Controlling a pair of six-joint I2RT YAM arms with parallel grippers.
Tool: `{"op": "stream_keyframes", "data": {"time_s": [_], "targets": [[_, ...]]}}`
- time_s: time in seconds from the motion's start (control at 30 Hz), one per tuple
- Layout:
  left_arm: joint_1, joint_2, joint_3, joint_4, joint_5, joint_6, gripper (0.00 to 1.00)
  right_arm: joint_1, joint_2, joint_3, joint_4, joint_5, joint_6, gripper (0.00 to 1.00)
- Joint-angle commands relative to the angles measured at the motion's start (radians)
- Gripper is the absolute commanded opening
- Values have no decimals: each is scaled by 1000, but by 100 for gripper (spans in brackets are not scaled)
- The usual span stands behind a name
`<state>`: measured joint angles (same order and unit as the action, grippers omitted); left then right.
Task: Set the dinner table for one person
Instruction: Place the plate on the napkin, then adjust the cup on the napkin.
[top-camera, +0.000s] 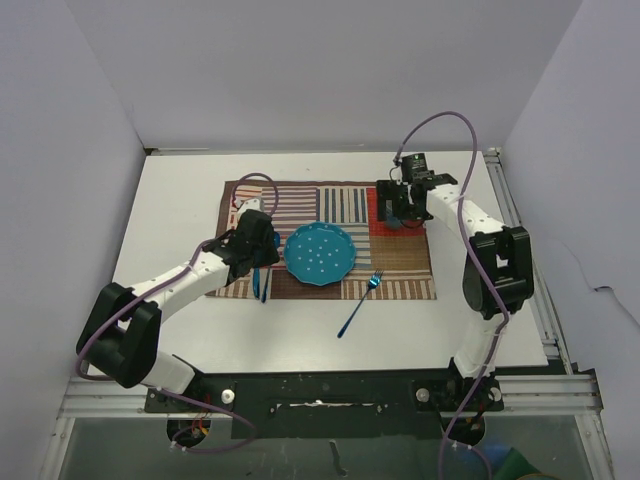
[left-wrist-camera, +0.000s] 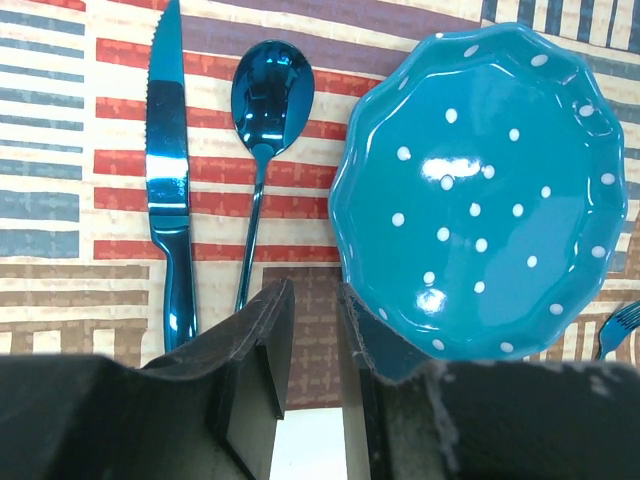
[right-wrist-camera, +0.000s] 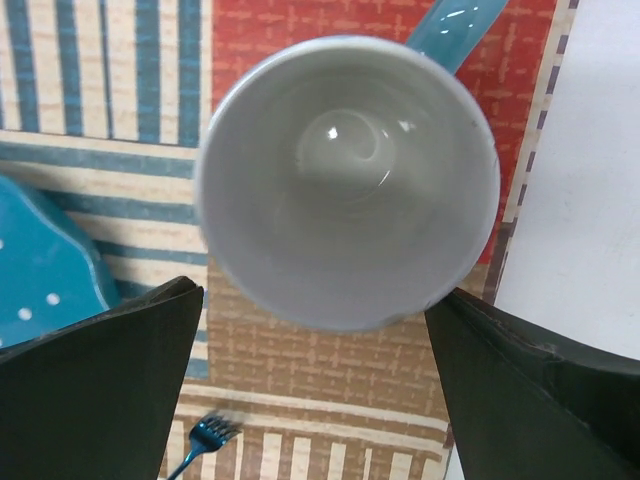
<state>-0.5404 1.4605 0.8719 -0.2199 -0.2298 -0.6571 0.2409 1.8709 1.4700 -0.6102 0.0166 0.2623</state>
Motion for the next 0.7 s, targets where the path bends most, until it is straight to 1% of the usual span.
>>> {"op": "stream_keyframes", "data": {"time_s": [0.0,0.37,0.67], "targets": [[3,-29,-2,45,-2,16,24,-19,33,66,4,38,-20,98],[7,-21,3,40,-4,22,24,-45,136,183,-8,-10,-37,98],[7,-15,2,44,4,19,24,-47,152,189,-8,-24,-46,98]]}}
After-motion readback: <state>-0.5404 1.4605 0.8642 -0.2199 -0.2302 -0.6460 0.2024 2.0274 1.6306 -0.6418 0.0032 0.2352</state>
